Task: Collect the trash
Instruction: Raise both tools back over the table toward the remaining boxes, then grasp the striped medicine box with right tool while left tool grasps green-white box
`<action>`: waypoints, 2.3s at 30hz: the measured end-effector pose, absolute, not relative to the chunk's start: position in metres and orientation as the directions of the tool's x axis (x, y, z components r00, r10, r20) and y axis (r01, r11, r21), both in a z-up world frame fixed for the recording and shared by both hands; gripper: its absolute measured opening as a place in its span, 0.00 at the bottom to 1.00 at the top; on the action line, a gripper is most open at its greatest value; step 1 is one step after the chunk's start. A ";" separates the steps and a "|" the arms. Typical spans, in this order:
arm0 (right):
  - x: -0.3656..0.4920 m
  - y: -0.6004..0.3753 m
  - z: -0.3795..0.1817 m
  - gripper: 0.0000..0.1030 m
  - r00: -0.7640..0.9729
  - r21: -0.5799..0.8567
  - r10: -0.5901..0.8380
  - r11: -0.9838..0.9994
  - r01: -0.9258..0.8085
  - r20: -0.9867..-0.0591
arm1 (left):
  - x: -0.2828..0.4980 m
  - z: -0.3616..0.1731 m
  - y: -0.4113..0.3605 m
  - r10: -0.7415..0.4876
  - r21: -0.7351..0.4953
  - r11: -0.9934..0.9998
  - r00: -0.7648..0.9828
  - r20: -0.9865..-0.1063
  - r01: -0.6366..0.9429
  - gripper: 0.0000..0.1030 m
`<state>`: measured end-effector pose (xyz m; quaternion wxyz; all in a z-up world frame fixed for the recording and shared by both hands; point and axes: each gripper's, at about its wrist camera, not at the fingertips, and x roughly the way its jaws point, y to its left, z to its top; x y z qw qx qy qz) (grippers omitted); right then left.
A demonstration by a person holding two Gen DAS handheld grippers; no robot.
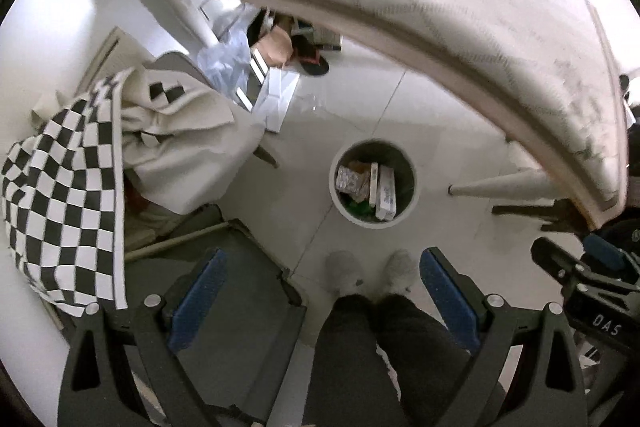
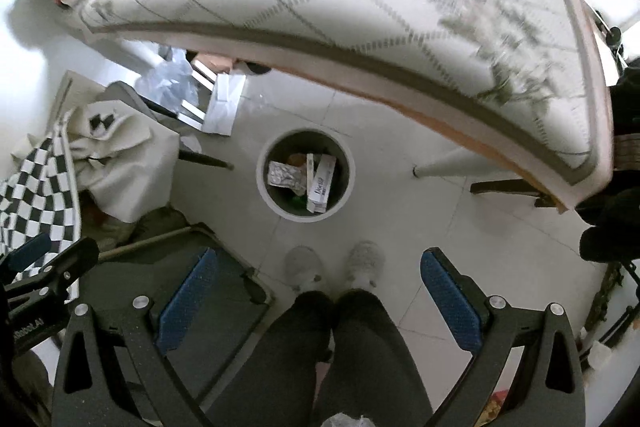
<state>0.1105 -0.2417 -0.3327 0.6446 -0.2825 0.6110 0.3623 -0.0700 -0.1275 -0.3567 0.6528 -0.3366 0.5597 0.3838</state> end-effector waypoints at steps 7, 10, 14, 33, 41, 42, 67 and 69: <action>0.132 -0.224 -0.285 1.00 -0.038 0.141 0.176 0.621 -0.771 -0.984 | -0.057 -0.312 -0.102 0.184 -0.005 0.440 0.096 -0.978 -0.898 0.96; 0.155 -0.203 -0.270 1.00 -0.057 0.175 0.202 0.639 -0.749 -0.978 | -0.041 -0.293 -0.079 0.238 0.002 0.426 0.110 -0.965 -0.905 0.96; 0.204 -0.165 -0.254 1.00 -0.035 0.181 0.228 0.662 -0.727 -0.973 | -0.005 -0.274 -0.041 0.319 0.044 0.411 0.099 -0.943 -0.911 0.96; 0.507 0.133 -0.339 0.99 0.008 0.126 0.182 0.712 -0.691 -0.983 | 0.195 -0.370 0.166 0.163 0.086 0.286 -0.040 -0.986 -0.954 0.96; 0.496 0.180 -0.369 0.86 0.106 0.000 0.126 0.640 -0.768 -0.986 | 0.200 -0.388 0.175 0.132 0.126 0.278 -0.093 -0.987 -0.952 0.97; 0.495 0.177 -0.366 0.74 0.130 -0.019 0.126 0.640 -0.768 -0.983 | 0.199 -0.387 0.174 0.129 0.127 0.276 -0.095 -0.987 -0.953 0.97; 0.600 0.149 -0.312 0.71 0.054 0.040 0.101 0.749 -0.661 -0.993 | 0.392 -0.253 0.209 0.241 0.028 0.524 0.116 -0.964 -0.851 0.97; 0.630 0.160 -0.308 0.71 0.043 0.059 0.112 0.771 -0.634 -0.993 | 0.400 -0.257 0.228 0.216 -0.005 0.526 0.139 -0.966 -0.851 0.97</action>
